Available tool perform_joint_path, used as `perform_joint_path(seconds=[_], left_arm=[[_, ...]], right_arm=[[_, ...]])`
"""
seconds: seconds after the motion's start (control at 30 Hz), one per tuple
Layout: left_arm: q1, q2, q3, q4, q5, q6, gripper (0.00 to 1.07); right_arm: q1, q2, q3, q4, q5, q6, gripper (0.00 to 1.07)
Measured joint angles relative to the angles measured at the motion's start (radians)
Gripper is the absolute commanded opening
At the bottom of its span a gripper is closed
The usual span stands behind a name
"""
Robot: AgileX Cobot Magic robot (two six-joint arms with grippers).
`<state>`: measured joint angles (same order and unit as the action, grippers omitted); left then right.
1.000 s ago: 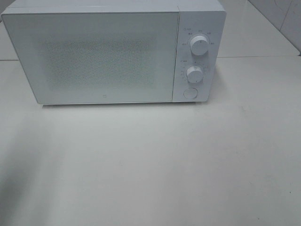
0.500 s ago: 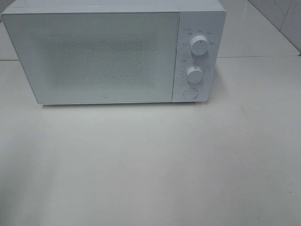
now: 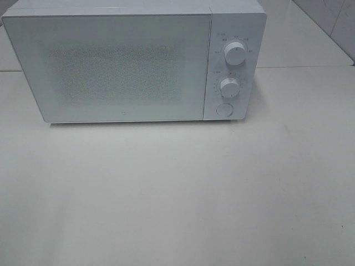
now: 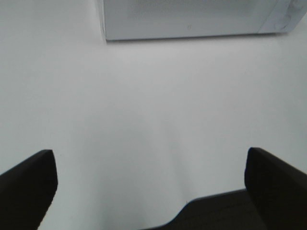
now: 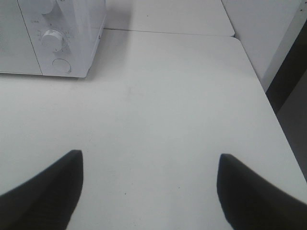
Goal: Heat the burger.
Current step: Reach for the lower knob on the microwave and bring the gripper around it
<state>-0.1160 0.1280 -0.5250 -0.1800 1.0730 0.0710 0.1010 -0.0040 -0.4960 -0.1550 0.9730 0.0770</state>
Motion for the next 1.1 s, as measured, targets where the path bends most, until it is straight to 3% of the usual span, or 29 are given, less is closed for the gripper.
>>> perform_joint_path(seconds=[0.2, 0.53, 0.73, 0.9, 1.1], left_arm=[[0.000, -0.117, 0.000, 0.000, 0.000, 0.000, 0.98], [0.002, -0.133, 0.003, 0.000, -0.001, 0.000, 0.98], [0.103, -0.133, 0.003, 0.001, -0.001, 0.000, 0.98], [0.110, -0.133, 0.003, 0.002, -0.001, 0.000, 0.98], [0.110, -0.133, 0.003, 0.003, -0.001, 0.000, 0.98]], right_arm=[[0.000, 0.000, 0.000, 0.000, 0.000, 0.000, 0.73], [0.000, 0.000, 0.000, 0.001, 0.000, 0.000, 0.73], [0.000, 0.000, 0.000, 0.001, 0.000, 0.000, 0.73], [0.000, 0.000, 0.000, 0.001, 0.000, 0.000, 0.73], [0.000, 0.015, -0.035, 0.001, -0.161, 0.000, 0.73]])
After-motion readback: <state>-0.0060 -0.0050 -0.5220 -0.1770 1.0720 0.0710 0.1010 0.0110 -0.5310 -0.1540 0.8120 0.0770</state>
